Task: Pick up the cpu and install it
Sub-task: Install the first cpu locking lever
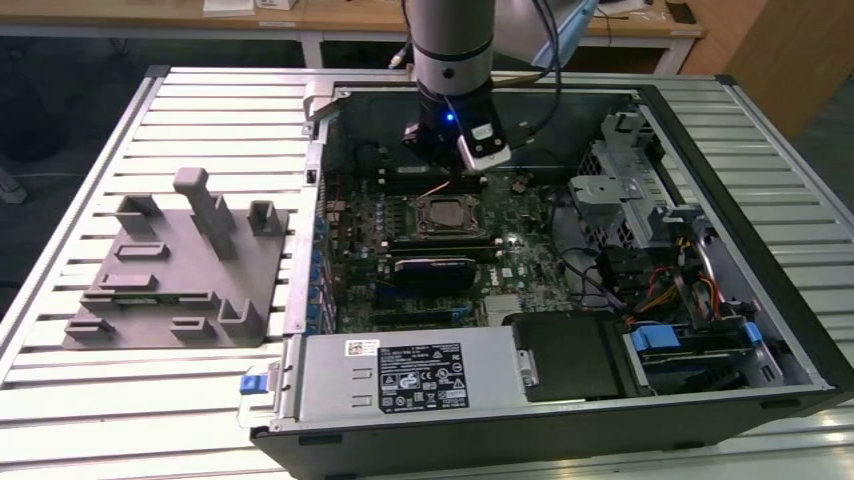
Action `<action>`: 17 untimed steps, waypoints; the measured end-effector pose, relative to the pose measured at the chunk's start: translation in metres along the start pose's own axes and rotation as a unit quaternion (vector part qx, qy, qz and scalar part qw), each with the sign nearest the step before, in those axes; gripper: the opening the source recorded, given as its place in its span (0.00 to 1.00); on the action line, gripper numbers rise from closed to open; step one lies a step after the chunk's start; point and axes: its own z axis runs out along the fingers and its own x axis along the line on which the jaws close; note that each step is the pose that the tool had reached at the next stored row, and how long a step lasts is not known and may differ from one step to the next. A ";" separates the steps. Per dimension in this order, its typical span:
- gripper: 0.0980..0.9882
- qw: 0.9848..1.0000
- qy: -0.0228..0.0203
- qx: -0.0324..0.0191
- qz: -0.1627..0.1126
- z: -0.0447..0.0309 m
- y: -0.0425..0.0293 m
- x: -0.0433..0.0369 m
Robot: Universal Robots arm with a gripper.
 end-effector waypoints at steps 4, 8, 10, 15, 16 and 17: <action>0.01 1.000 0.000 0.002 0.000 0.0023 0.0043 0.0012; 0.01 1.000 -0.001 0.004 0.000 0.0048 0.0081 0.0024; 0.01 1.000 -0.001 0.004 0.000 0.0060 0.0086 0.0027; 0.01 1.000 -0.003 0.004 0.000 0.0092 0.0100 0.0035; 0.01 1.000 -0.003 0.004 0.000 0.0099 0.0104 0.0037; 0.01 1.000 -0.003 0.004 0.000 0.0106 0.0108 0.0039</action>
